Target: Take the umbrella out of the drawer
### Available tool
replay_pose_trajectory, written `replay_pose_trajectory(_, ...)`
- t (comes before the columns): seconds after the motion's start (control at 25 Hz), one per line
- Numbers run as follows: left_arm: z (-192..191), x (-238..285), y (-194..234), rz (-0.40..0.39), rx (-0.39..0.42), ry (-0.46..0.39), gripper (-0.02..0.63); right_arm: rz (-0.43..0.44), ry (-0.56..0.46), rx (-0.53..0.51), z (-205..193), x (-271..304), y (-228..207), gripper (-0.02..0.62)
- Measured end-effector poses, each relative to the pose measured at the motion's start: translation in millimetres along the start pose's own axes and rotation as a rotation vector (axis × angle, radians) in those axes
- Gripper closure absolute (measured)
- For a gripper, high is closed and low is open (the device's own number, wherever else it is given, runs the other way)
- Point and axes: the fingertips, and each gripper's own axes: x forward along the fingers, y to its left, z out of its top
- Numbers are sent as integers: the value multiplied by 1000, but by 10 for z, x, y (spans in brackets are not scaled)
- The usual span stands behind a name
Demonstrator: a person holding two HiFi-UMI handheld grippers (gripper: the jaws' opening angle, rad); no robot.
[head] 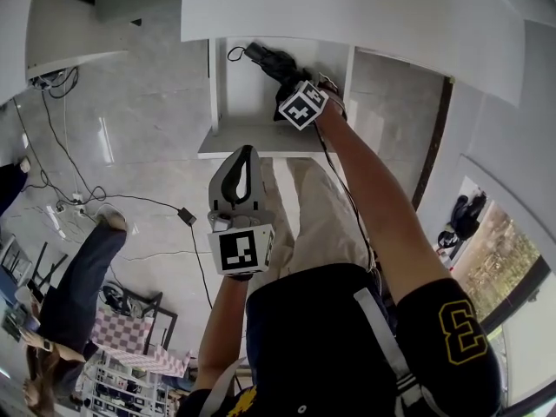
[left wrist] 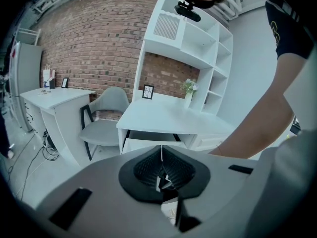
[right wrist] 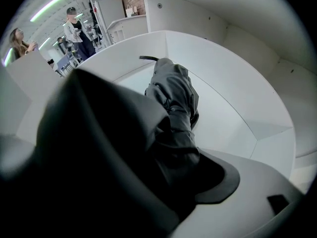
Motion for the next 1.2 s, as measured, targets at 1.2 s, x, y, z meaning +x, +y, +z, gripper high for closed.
replay_pose_trajectory(1.2,173,-160,-188,-9,0,-14,584,-8,13,53,-3,-109,53,310)
